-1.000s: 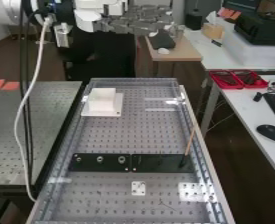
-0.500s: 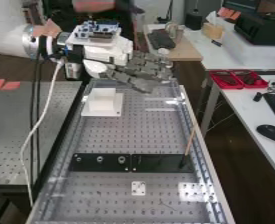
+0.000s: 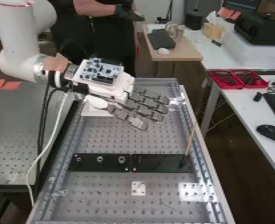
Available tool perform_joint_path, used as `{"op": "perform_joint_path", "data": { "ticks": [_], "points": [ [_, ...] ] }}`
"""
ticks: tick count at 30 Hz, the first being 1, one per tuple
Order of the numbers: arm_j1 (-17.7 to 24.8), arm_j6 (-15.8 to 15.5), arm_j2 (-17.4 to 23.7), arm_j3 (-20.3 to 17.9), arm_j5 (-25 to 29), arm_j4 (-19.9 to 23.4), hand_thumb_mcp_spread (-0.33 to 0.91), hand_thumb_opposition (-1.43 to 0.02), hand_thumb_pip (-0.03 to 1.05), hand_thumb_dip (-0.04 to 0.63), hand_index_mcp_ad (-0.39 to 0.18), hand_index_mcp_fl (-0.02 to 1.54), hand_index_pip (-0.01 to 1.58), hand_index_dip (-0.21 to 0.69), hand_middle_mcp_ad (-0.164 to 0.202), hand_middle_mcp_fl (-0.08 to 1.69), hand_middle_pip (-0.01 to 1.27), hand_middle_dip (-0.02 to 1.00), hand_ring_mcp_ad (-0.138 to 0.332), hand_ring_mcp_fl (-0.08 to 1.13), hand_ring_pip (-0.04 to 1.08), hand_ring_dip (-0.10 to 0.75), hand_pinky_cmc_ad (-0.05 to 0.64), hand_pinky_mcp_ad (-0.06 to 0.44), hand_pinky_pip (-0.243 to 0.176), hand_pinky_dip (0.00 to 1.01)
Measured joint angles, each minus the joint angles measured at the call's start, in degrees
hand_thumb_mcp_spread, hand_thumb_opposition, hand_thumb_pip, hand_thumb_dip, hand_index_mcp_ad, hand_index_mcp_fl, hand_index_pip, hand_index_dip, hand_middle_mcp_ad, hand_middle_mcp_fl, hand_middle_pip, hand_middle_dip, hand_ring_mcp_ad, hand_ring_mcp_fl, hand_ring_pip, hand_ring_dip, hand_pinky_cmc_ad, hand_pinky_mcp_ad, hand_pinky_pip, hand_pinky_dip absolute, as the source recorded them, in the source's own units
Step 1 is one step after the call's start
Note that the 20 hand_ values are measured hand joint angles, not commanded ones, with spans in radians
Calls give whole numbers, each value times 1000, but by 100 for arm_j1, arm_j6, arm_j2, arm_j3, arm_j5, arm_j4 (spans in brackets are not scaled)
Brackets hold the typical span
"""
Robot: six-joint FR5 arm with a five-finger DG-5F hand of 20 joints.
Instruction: Grab the drill bit and place it in the clear container
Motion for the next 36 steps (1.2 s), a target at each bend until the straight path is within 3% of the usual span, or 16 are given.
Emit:
{"op": "perform_joint_path", "data": {
  "ticks": [2, 16, 31, 36],
  "points": [
    [-7, 78, -49, -27, 80, 62, 188, -665, 293, 5, 110, 23, 72, 112, 120, 16, 145, 26, 113, 17, 103, -9, 260, 201, -91, 283],
    [-53, 302, -211, -87, 269, 278, 195, -674, 295, 9, 110, 23, 70, 126, 124, 16, 148, 26, 134, 14, 105, -9, 260, 201, -98, 290],
    [-66, 337, -323, -101, 391, 375, 215, -682, 298, 9, 106, 30, 66, 126, 124, 16, 145, 24, 133, 14, 101, -7, 260, 201, -105, 288],
    [-72, 347, -335, -86, 369, 371, 213, -696, 300, 9, 105, 31, 75, 129, 124, 19, 147, 21, 152, 17, 103, -10, 260, 201, -106, 288]
  ]
}}
